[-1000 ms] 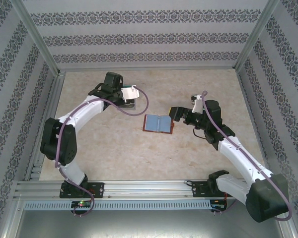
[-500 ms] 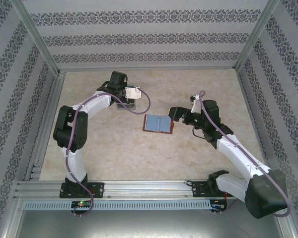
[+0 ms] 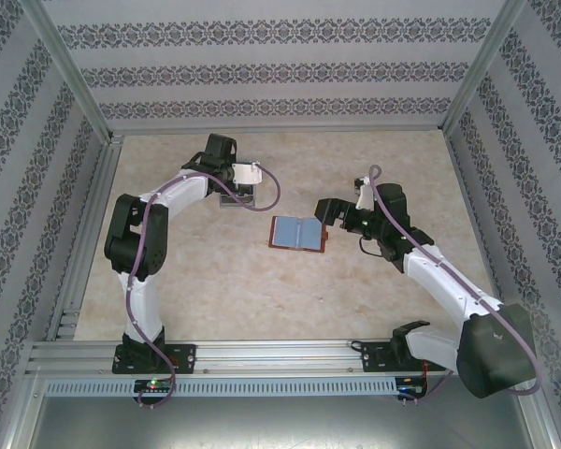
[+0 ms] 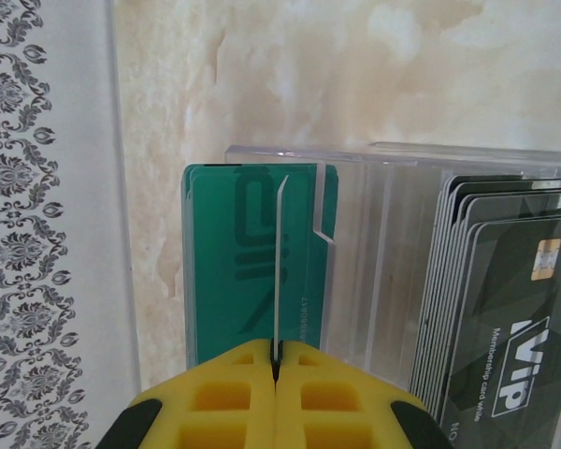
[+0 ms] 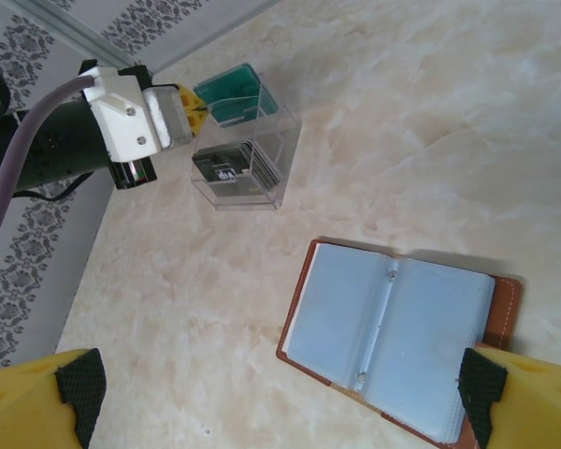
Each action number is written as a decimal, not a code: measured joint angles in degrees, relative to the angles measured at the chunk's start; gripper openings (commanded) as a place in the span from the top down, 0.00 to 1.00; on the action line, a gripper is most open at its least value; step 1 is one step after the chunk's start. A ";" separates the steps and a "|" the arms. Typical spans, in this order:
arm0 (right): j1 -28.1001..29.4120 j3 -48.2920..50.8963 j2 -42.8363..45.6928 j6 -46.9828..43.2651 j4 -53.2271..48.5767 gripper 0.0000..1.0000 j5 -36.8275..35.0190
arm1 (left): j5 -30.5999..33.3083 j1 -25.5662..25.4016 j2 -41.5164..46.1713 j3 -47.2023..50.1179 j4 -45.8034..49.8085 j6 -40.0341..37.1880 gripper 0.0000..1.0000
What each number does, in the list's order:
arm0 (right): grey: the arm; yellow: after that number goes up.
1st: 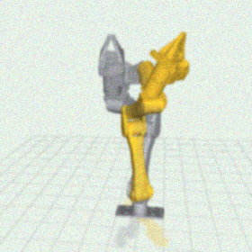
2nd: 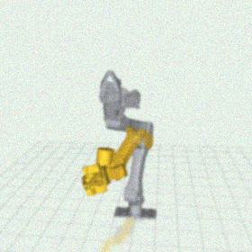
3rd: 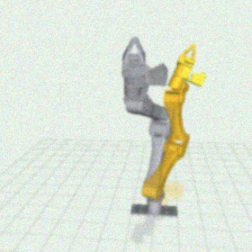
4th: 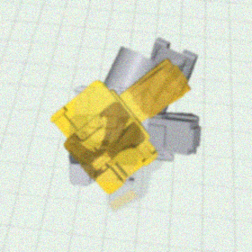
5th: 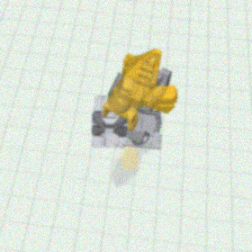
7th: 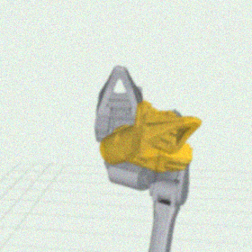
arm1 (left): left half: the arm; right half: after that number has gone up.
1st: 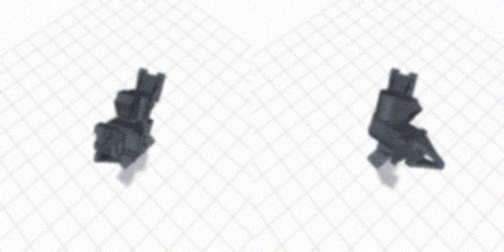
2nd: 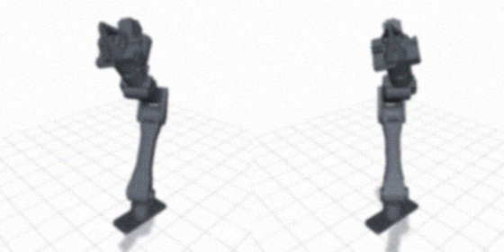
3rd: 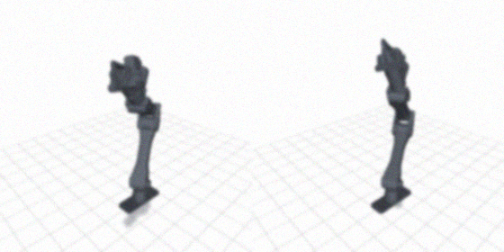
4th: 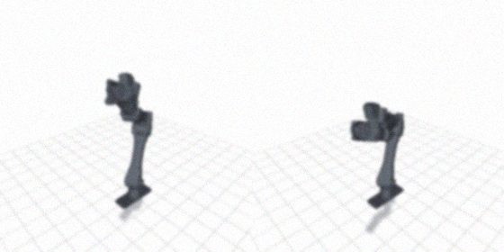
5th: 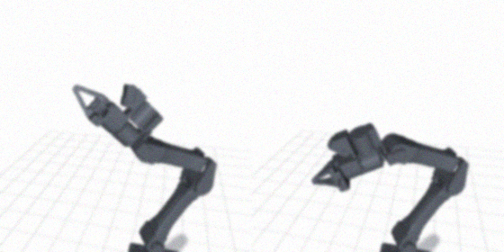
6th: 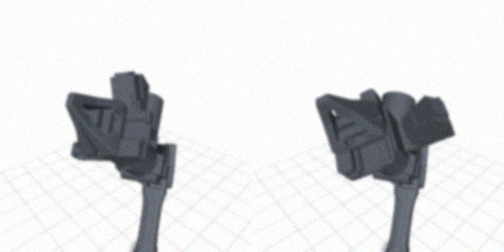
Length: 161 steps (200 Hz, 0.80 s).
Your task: Take the credit cards out of the card holder
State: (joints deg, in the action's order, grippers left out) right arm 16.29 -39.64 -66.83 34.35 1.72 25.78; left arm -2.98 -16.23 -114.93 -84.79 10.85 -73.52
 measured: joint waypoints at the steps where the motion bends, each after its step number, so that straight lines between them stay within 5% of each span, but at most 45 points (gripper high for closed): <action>1: 0.00 -0.02 -0.02 0.00 0.00 0.02 0.00 | 0.00 0.00 0.00 0.00 0.02 0.00 1.00; 64: 0.00 -0.13 -0.87 0.39 0.02 0.02 0.17 | -0.39 0.22 -1.55 -0.55 -0.37 0.55 1.00; 80: 0.00 -0.13 -0.94 0.42 0.02 0.02 0.20 | -0.39 0.22 -1.81 -0.76 -0.52 0.87 0.74; 161: 0.00 -0.17 -1.49 1.88 0.07 0.02 0.63 | 0.28 0.22 -3.50 -2.71 -2.58 5.51 0.58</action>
State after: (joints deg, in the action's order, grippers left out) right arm 16.29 -39.81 -68.31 36.23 1.78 26.41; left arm -2.70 -16.01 -118.43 -87.50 8.27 -68.01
